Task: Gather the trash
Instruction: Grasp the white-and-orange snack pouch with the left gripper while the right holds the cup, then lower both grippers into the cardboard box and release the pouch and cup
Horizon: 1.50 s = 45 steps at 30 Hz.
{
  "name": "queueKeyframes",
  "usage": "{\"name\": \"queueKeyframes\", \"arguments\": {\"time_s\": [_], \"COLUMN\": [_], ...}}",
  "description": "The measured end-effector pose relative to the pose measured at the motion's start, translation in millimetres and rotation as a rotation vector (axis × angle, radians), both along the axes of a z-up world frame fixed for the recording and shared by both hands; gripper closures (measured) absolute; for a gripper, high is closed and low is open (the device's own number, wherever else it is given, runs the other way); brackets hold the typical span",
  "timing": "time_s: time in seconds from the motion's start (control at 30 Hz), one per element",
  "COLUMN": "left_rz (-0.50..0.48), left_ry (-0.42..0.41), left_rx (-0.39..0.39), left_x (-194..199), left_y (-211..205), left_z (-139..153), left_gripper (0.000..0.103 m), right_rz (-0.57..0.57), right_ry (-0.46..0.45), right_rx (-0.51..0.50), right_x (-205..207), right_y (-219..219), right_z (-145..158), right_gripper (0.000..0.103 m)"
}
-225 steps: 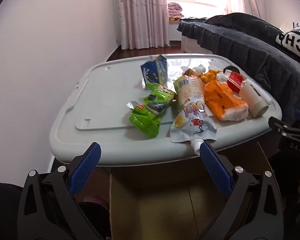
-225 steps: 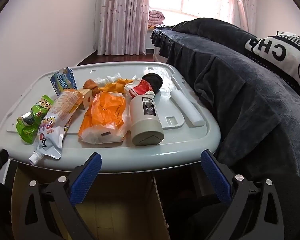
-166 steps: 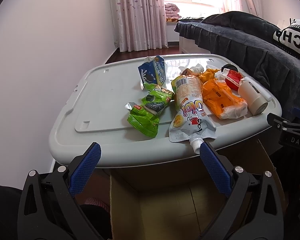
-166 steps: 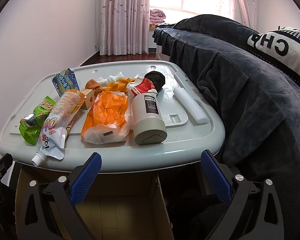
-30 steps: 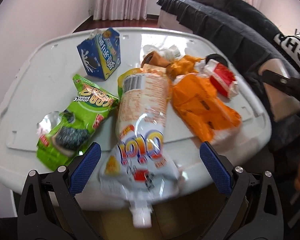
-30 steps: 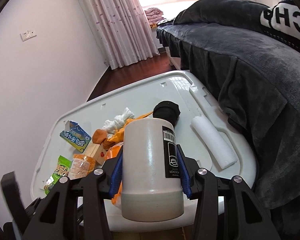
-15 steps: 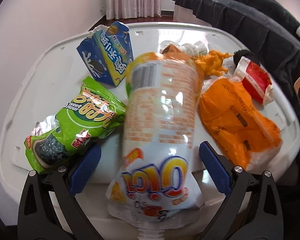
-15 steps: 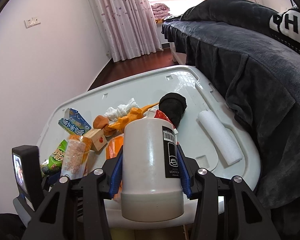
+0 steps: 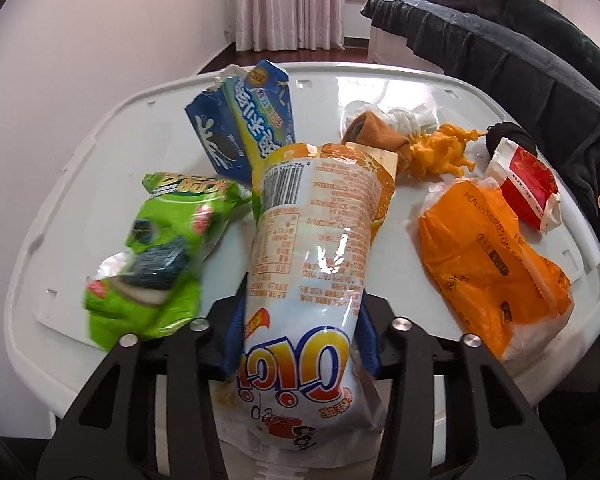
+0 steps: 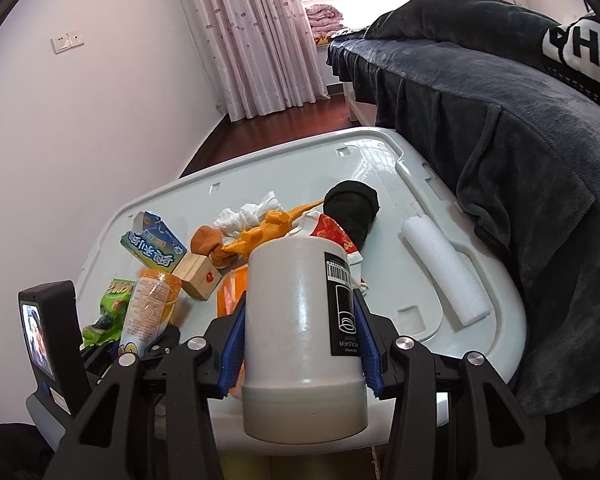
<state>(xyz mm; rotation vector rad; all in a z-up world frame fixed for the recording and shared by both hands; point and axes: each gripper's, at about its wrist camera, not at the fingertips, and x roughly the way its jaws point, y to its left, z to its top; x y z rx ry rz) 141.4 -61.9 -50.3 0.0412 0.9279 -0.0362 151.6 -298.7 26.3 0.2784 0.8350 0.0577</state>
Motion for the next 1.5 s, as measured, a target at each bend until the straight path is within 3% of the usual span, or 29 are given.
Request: {"name": "queueKeyframes", "arguments": {"time_s": [0.13, 0.33, 0.5, 0.7, 0.93, 1.07, 1.23, 1.43, 1.5], "left_rz": [0.023, -0.034, -0.048, -0.08, -0.061, -0.066, -0.058, -0.052, -0.066], "left_ry": [-0.015, -0.116, -0.141, -0.25, -0.264, -0.229, -0.124, 0.052, 0.154], "left_rx": [-0.018, 0.041, 0.017, 0.062, 0.058, 0.069, 0.05, 0.015, -0.002], "left_x": [-6.2, -27.4, -32.1, -61.9, -110.5, -139.0, -175.6, -202.2, -201.9], "left_y": [5.5, -7.4, -10.6, -13.1, 7.7, 18.1, 40.6, 57.4, 56.8], "left_z": [4.3, 24.7, 34.7, 71.8, 88.3, 81.6, 65.5, 25.1, 0.1], "left_gripper": [0.068, 0.069, 0.069, 0.069, 0.069, 0.069, 0.069, 0.069, 0.069], "right_rz": [0.006, 0.011, 0.002, 0.006, 0.033, 0.077, 0.135, 0.236, 0.251], "right_ry": [0.002, 0.001, 0.003, -0.021, -0.055, -0.076, -0.054, 0.07, 0.105], "right_rx": [-0.005, -0.019, -0.016, -0.015, -0.015, -0.054, -0.049, -0.063, -0.06], "right_x": [0.3, 0.5, 0.7, -4.6, -32.8, -60.0, -111.2, -158.9, -162.5], "right_y": [2.8, 6.8, 4.9, 5.4, 12.2, 27.0, 46.0, 75.3, 81.5], "right_z": [-1.0, -2.5, -3.4, 1.5, 7.6, 7.5, -3.5, -35.6, -43.2], "right_gripper": [0.056, 0.056, 0.056, 0.056, 0.056, 0.056, 0.056, 0.056, 0.056]}}
